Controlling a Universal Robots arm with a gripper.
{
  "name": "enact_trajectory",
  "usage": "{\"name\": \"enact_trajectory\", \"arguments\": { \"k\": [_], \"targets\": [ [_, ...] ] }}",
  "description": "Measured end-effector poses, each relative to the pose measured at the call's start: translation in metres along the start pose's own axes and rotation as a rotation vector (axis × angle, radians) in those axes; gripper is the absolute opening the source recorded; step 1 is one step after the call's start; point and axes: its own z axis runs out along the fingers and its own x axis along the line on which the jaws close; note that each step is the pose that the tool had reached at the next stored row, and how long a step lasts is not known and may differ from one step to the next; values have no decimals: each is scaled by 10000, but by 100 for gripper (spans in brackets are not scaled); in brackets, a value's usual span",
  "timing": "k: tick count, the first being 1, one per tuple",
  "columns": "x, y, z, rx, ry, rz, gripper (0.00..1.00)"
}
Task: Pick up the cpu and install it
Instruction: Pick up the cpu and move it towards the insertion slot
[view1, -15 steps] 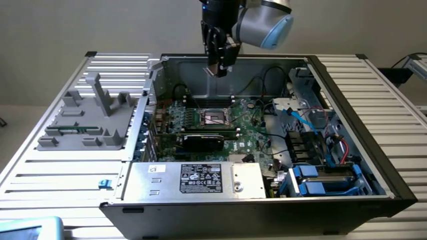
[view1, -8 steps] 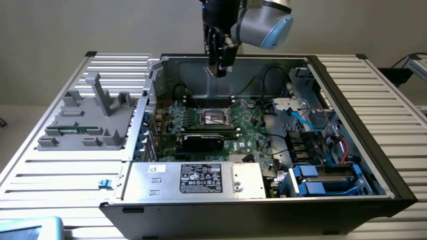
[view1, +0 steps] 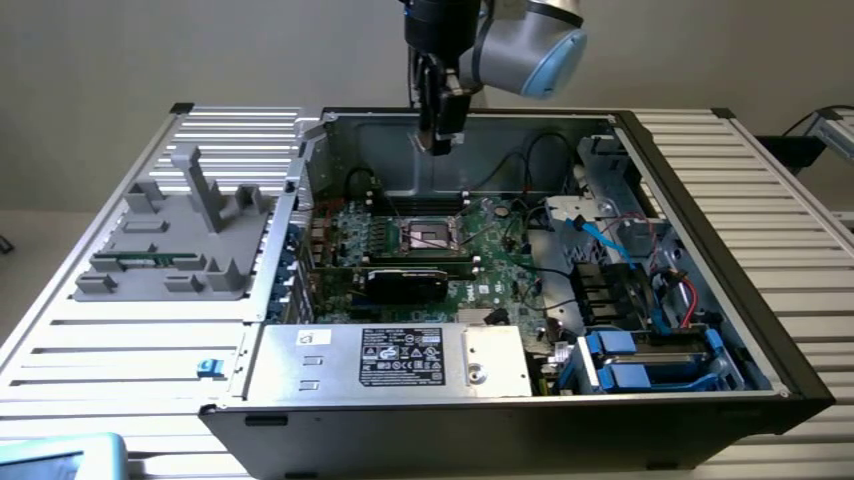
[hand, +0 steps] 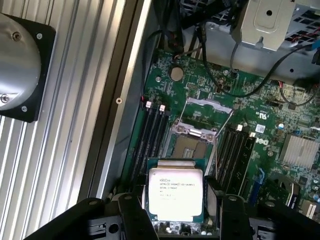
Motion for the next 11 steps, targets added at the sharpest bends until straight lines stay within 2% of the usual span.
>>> {"name": "enact_trajectory", "arguments": {
  "k": [7, 11],
  "targets": [
    [0, 0, 0, 19, -128, 729, 55],
    [0, 0, 0, 20, -154, 1194, 55]
  ]
}}
